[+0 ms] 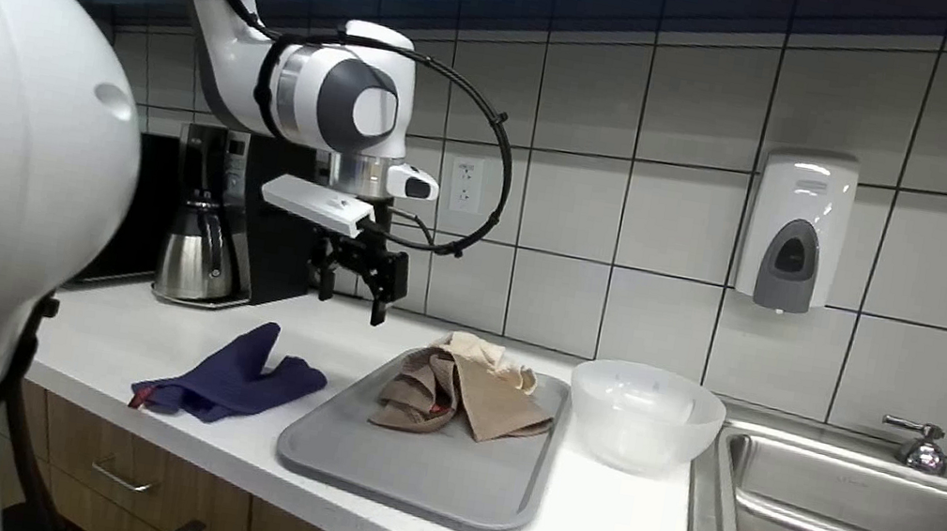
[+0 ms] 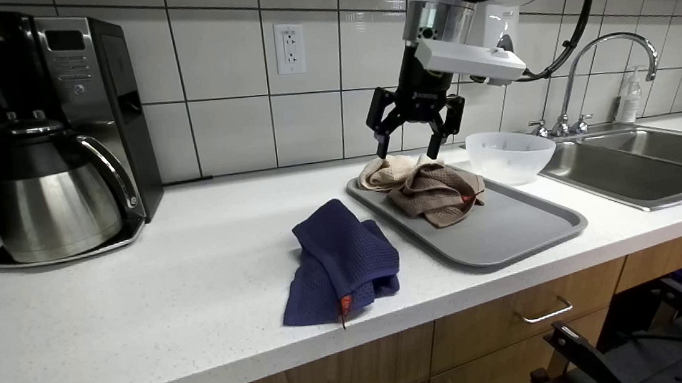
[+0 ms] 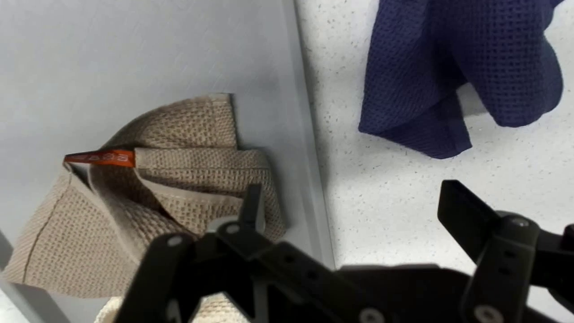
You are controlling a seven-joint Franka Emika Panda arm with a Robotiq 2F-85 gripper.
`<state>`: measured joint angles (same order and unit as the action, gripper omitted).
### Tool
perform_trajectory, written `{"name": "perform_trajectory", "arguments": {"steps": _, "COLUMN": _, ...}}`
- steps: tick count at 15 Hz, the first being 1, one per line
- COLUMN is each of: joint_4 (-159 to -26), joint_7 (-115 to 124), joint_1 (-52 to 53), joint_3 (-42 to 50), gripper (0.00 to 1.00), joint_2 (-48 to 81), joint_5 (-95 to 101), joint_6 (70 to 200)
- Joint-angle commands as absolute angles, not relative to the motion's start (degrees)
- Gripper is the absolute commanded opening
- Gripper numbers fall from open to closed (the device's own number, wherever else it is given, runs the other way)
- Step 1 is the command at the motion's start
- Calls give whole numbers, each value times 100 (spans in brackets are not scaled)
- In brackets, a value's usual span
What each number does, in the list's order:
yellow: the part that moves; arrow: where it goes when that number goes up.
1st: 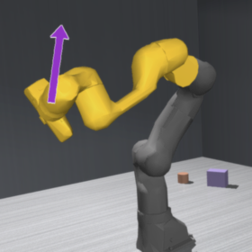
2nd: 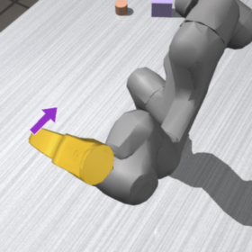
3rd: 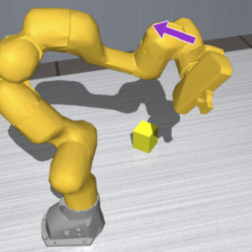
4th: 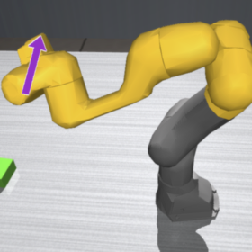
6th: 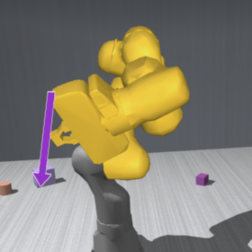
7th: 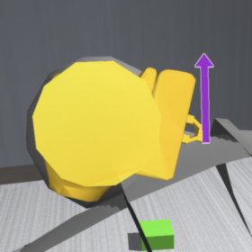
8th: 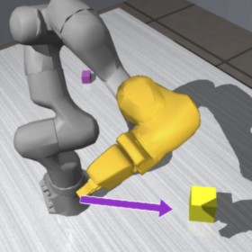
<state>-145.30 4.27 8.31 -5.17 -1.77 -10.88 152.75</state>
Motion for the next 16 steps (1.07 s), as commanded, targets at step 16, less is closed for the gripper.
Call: {"name": "perform_trajectory", "arguments": {"steps": 16, "joint_4": -14364, "joint_7": -1139, "joint_1": 179, "joint_3": 74, "gripper": 100, "joint_2": 72, "joint_5": -1313, "joint_6": 15311}}
